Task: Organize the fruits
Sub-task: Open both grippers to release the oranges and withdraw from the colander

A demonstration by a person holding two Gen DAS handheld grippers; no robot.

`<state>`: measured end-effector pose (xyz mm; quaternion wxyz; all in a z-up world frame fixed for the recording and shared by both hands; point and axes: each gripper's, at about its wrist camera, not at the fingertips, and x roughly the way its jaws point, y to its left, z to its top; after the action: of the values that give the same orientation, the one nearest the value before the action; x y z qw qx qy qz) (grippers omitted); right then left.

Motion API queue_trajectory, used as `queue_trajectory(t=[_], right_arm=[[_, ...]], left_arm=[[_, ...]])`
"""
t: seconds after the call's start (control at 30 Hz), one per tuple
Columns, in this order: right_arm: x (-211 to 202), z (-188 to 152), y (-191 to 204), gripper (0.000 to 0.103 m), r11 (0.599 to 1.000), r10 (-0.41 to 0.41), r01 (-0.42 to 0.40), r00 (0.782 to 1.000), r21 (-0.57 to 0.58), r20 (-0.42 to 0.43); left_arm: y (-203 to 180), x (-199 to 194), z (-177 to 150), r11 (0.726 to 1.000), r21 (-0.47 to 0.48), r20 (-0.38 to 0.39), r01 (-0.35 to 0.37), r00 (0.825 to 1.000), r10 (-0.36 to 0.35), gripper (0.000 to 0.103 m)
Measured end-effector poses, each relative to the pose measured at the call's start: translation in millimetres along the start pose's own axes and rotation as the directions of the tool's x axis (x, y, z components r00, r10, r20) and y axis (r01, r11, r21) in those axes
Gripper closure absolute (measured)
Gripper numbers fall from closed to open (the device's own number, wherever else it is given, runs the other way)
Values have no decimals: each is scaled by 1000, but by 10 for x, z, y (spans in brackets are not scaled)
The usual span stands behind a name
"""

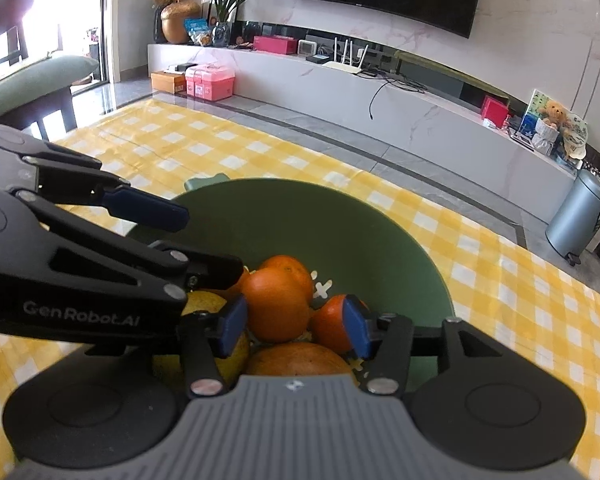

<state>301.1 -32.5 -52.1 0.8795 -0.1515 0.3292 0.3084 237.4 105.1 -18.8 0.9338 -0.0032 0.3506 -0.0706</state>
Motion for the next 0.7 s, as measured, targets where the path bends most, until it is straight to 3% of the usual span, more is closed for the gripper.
queue_trajectory(t=[0.17,0.33,0.7], right_arm=[[-202,-25,36,44,999,-34,33,998,28,47],[-486,-126,52,44,993,-86,77,992,93,88],[-1195,-570,133,42,961,-166,123,973,249,158]], left_arm=[[-104,-212,24,999,30,27,-21,999,20,39],[-274,-453,33,994,101,44,-43,998,38,36],[-547,-823,-25,985,171,-25,-20,999,25,36]])
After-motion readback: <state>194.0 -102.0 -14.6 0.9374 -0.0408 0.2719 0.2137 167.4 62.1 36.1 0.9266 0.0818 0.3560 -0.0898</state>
